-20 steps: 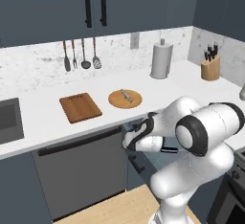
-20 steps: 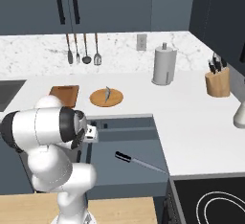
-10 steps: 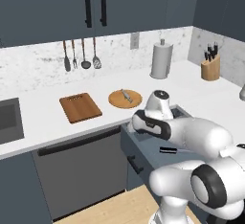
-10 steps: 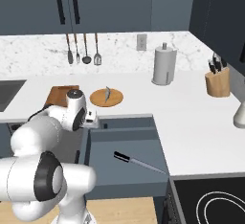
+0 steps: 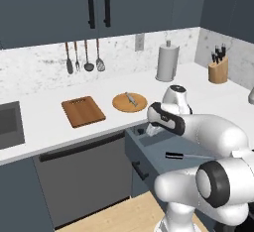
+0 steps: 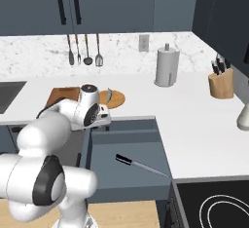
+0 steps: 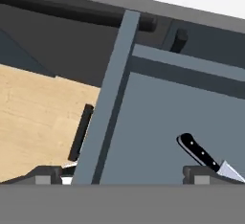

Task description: Pick up the knife from the drawer and place it on the cutting board. Then place the meat from the plate to the cutting board.

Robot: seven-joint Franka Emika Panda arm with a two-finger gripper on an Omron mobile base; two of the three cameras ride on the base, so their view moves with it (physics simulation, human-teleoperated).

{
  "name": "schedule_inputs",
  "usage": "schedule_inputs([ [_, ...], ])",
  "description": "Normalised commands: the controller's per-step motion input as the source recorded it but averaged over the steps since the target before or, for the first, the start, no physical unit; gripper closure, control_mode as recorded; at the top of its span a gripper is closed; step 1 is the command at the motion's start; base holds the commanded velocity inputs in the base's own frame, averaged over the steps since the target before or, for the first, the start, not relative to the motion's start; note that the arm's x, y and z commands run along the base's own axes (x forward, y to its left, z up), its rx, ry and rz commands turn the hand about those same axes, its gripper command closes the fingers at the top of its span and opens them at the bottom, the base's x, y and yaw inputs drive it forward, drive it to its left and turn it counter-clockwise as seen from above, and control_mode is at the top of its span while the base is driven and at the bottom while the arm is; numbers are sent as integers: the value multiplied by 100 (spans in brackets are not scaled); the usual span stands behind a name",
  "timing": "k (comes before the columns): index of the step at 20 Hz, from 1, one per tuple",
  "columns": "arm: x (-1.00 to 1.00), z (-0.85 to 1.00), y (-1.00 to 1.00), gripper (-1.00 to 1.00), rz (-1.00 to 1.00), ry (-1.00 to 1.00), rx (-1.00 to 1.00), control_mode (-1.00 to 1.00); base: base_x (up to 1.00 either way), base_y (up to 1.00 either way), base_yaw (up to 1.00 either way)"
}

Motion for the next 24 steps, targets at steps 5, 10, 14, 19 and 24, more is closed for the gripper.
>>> schedule_inputs([
  [5, 4, -23, -51, -100, 47, 0, -14, -100, 0, 0, 0],
  [10, 29, -22, -17, -100, 42, 29, -7, -100, 0, 0, 0],
  [14, 27, -28, -22, -100, 30, 20, -10, -100, 0, 0, 0],
  [19, 13, -28, -36, -100, 7, 2, -1, -100, 0, 0, 0],
  [24, 1, -35, -43, -100, 0, -2, 0, -100, 0, 0, 0],
])
